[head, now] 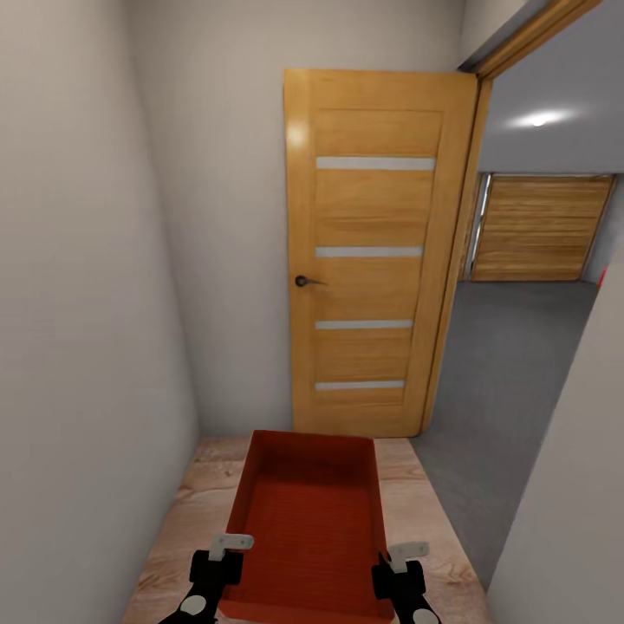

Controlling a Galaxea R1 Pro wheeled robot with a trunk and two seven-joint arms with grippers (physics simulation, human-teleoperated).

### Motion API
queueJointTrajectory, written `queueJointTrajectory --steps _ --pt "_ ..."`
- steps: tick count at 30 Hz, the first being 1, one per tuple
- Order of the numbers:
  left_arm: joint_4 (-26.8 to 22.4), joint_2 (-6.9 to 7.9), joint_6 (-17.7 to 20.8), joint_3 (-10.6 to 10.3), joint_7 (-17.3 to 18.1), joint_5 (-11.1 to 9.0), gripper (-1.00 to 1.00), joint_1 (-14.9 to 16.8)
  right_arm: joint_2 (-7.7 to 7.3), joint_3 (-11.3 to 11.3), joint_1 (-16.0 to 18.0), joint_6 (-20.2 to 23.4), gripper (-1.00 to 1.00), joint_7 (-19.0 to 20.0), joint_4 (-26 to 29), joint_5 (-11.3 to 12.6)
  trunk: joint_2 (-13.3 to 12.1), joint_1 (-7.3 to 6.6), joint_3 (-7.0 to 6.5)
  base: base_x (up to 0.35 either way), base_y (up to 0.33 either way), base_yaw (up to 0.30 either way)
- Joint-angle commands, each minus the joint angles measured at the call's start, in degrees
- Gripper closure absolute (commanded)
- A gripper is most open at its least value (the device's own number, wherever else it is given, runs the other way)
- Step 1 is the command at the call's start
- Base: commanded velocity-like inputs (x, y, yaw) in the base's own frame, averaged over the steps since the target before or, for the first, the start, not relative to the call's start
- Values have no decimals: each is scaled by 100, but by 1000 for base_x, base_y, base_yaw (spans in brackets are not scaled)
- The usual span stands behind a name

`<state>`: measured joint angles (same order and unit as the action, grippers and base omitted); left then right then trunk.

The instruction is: Move the two storage containers from the living room to the garage. In the garage, place one container on the floor and stack the other container on top of it (either order is fine).

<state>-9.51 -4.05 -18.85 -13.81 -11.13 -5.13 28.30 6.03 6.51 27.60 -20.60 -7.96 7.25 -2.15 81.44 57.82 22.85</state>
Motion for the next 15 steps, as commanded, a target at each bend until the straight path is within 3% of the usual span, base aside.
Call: queueJointTrajectory --steps 1,15 --pt "-77 -37 -6 249 -47 -243 100 9 3 26 0 10 100 -56 -4 -76 3 3 7 339 0 0" --pt "-77 -34 -5 250 -47 -243 100 9 -2 21 0 11 100 -56 -4 -76 3 3 7 339 0 0"
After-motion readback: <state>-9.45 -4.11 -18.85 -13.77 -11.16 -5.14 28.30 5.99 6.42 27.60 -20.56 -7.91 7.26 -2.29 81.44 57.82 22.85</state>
